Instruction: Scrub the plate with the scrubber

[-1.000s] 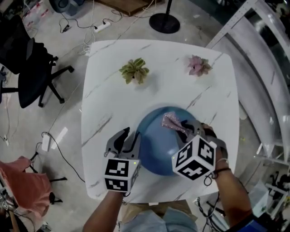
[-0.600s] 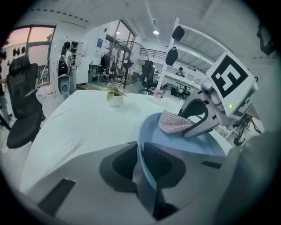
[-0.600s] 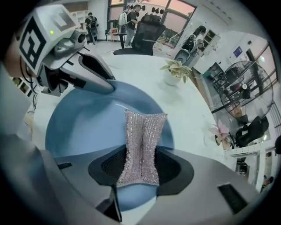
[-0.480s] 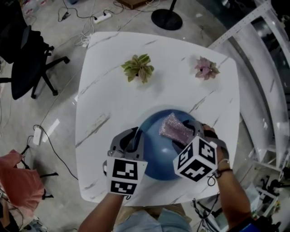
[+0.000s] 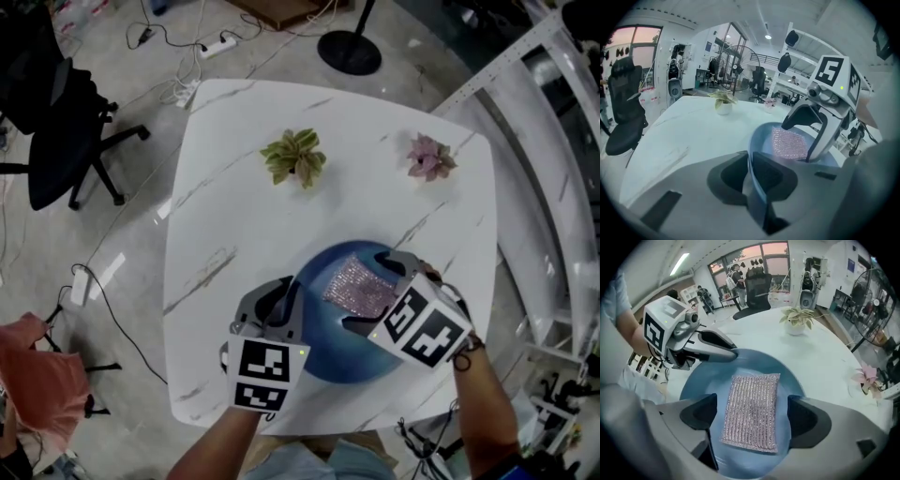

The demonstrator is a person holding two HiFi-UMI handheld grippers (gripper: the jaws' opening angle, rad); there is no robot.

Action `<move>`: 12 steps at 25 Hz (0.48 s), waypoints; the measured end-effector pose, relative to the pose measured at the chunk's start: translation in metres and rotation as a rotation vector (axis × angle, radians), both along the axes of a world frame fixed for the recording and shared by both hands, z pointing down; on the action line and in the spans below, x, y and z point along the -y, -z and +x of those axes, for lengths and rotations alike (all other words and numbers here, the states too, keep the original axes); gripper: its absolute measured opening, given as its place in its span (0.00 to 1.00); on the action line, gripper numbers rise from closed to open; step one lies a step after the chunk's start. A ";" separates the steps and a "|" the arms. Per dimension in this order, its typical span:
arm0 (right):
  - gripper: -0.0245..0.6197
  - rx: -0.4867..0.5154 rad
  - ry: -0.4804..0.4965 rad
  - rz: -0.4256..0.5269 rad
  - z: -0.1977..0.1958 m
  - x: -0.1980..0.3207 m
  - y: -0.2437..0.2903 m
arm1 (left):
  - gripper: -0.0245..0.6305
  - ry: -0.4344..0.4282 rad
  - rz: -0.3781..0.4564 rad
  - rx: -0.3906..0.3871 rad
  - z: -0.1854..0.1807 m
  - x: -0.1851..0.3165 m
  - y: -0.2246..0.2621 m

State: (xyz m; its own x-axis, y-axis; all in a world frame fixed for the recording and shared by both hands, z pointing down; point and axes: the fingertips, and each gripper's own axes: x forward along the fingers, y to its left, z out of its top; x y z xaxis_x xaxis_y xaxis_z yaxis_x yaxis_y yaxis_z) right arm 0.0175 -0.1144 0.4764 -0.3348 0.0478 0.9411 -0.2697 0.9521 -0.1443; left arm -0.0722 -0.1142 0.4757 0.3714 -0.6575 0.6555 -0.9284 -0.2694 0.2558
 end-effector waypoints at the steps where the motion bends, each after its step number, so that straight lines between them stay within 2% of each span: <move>1: 0.75 -0.004 0.002 0.002 -0.001 -0.001 0.000 | 0.09 0.000 0.000 0.000 0.000 0.000 0.000; 5: 0.75 -0.029 0.047 0.062 -0.004 -0.004 -0.003 | 0.09 -0.003 0.004 0.000 0.000 0.001 0.001; 10: 0.75 -0.014 -0.054 0.054 -0.008 0.002 -0.008 | 0.09 -0.004 0.004 -0.003 0.000 0.001 0.001; 12: 0.71 -0.009 -0.068 0.057 -0.008 0.007 -0.009 | 0.09 -0.005 0.004 -0.004 0.000 0.001 0.001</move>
